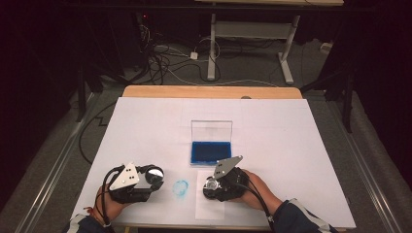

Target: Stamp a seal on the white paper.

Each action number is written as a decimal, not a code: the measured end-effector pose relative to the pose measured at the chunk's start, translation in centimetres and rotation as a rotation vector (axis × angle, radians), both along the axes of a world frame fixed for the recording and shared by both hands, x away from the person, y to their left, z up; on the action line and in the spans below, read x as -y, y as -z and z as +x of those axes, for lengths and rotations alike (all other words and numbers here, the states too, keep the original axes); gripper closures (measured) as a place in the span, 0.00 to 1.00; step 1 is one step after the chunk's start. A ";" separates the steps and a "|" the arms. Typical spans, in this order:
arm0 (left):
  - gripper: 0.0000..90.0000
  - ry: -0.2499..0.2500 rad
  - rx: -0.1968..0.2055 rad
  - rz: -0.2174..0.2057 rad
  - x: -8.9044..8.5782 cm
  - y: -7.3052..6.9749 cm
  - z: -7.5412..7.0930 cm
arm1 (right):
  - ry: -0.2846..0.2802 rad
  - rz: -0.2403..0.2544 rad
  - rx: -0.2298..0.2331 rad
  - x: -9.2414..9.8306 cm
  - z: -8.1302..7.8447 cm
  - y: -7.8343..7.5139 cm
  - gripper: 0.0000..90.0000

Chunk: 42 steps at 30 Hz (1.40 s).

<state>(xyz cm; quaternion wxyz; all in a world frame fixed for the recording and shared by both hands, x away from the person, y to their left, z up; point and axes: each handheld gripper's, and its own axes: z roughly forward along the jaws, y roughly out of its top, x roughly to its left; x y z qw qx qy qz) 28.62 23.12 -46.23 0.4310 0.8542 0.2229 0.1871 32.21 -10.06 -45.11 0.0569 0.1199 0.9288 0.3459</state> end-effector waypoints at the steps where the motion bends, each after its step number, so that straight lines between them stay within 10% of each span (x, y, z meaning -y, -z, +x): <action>1: 0.40 0.001 -0.001 0.002 0.0 0.0 0.0 | 0.000 0.000 -0.001 0.0 0.0 0.0 0.63; 42: 0.40 0.011 -0.004 0.000 0.1 0.0 0.0 | 0.002 0.011 0.011 0.2 -0.1 0.6 0.63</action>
